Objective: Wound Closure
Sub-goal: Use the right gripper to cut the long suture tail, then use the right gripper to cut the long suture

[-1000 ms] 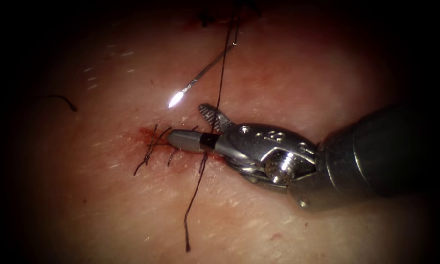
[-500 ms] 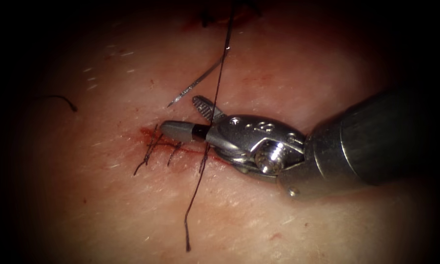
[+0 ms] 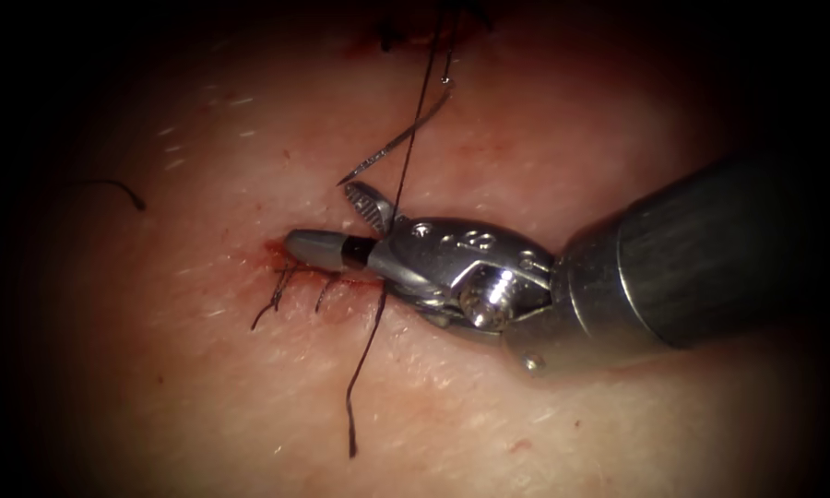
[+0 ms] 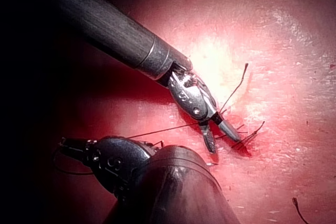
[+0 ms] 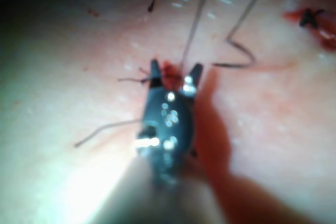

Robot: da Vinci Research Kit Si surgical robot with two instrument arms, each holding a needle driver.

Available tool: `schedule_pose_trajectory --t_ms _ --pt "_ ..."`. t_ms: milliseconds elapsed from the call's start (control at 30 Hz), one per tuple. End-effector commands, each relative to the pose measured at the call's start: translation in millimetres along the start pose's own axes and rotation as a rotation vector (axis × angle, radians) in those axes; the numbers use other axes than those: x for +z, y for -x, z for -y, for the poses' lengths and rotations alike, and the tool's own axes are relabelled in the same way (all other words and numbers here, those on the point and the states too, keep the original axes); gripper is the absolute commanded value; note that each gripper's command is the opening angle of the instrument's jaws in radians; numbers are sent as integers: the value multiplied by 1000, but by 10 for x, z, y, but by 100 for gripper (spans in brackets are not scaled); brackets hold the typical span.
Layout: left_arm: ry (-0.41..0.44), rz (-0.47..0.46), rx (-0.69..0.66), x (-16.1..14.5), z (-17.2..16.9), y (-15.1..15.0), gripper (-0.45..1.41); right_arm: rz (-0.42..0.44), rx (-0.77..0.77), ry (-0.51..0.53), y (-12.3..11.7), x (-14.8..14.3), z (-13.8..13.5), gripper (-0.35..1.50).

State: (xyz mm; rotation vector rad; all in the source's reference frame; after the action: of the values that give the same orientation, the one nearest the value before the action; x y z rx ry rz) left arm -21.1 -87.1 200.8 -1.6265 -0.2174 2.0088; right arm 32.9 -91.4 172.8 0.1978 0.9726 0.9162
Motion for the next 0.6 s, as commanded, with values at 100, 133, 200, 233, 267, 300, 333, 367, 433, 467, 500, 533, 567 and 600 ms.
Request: schedule_pose_trajectory --t_ms 100,133,200,233,267,300,333,367,433,467,500,533,567,600 --pt "4 0 -6 5 -14 6 -45 -4 -9 -35 8 0 9 -35" --pt "4 0 -6 4 -14 6 -45 -13 -12 -33 7 -1 8 -35" --pt "4 0 -6 4 -16 6 -45 -29 -12 -23 6 -4 6 -35" --pt "7 -2 -5 4 -16 6 -45 -39 -11 -16 4 -6 4 -35" --pt "7 -2 -5 4 -17 6 -45 -45 -10 -15 3 -8 1 -35" --pt "8 -2 -5 3 -17 6 -45 -61 -8 -5 1 -12 -4 -35" --pt "8 -2 -5 3 -17 6 -45 -61 -8 -5 1 -12 -4 -35" --pt "10 -2 1 2 -17 6 -45 -60 -7 -7 0 -14 -6 -35" --pt "16 -3 1 -2 -15 7 -45 -60 -14 -9 1 -17 -8 -35" --pt "20 -3 1 -5 -13 7 -45 -66 -16 -12 3 -19 -9 -35" --pt "24 -2 7 -10 -10 8 -45 -66 -19 -15 6 -20 -9 -33" --pt "18 0 7 -15 -7 8 -45 -66 -21 -16 8 -21 -9 17" --pt "13 -1 6 -20 -5 8 -45 -66 -26 -22 13 -25 -8 86" --pt "5 1 11 -28 0 8 -45 -66 -29 -26 16 -28 -7 124"
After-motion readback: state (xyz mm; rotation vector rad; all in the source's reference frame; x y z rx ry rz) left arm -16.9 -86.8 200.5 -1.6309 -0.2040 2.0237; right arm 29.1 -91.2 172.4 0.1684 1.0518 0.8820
